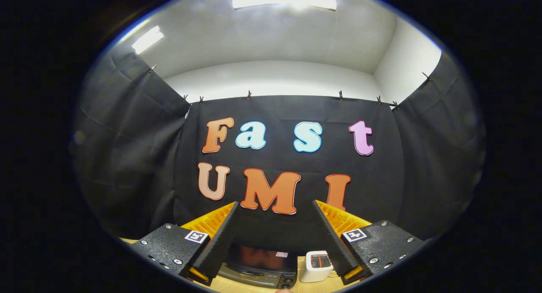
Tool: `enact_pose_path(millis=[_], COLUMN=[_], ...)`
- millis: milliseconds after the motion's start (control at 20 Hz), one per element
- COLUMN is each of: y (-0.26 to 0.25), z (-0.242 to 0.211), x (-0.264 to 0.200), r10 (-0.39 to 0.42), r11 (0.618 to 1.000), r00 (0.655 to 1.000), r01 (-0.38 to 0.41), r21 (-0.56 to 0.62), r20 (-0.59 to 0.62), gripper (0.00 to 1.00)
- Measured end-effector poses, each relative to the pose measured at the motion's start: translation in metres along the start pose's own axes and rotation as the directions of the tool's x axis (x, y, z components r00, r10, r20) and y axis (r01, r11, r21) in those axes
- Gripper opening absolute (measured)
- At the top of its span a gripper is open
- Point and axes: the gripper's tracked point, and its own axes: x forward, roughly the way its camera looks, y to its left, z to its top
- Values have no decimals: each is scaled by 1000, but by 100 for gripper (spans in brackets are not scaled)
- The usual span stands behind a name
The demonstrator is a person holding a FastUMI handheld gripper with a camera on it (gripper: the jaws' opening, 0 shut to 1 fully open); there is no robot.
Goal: Open the toaster oven, put the food inside, and close the toaster oven door.
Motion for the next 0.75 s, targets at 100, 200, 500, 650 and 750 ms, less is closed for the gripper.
enact_pose_path(millis=[100,200,500,650,750], y=[-8,-12,-28,-30,-25], z=[11,23,42,48,49], x=[-3,-6,-13,-15,-14], r10=[-9,-12,-11,-23,-19], r11=[1000,1000,1000,1000,1000], r00=[1000,999,997,994,993], r01=[9,12,11,24,19], r21=[-17,-12,8,-6,-3], r20=[22,44,78,104,118], gripper=[99,99,99,99,99])
